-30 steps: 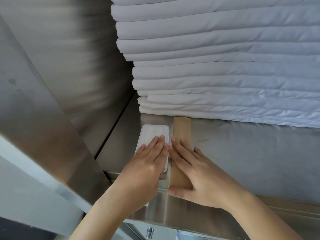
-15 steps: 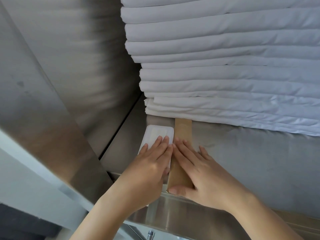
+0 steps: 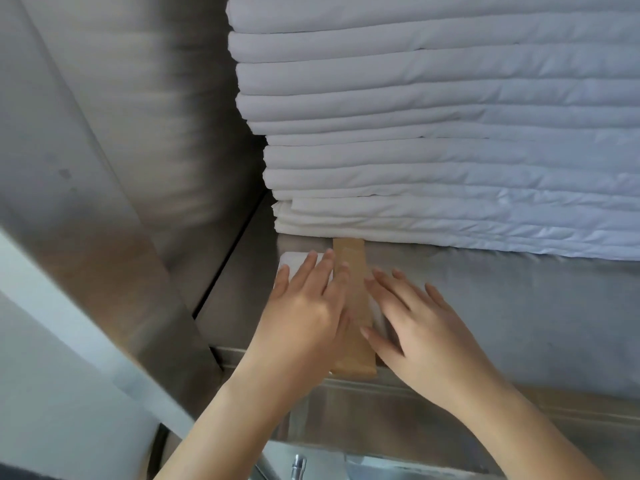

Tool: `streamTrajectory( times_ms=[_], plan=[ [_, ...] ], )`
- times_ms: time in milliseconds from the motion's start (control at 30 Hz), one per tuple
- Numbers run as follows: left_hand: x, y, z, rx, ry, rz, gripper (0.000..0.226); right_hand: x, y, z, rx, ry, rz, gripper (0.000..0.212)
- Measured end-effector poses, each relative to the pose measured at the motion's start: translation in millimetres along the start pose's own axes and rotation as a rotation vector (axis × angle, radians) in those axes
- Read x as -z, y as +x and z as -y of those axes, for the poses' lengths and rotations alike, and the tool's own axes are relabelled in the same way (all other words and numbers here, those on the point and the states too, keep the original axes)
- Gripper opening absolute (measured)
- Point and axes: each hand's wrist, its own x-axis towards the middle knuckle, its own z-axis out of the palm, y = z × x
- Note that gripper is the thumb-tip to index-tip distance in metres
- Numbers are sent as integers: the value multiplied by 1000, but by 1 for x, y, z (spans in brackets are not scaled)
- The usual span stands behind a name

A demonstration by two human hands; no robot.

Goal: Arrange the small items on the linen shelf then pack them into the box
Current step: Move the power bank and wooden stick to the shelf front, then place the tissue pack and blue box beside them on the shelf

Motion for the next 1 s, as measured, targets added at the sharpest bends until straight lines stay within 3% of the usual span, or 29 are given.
streamTrajectory(
  times_ms=[433,733,1000],
  plan=[
    [14,-34,-45,-276,-205,29,58,41,-87,48,-471,-261,-86,56],
    [21,-41,-139,-582,-368,27,57,94,-172,47,-788,-350,-105,64],
    [36,-72,-247,-807,-475,74,55,142,-280,39,-1017,-474,-198,59]
  ],
)
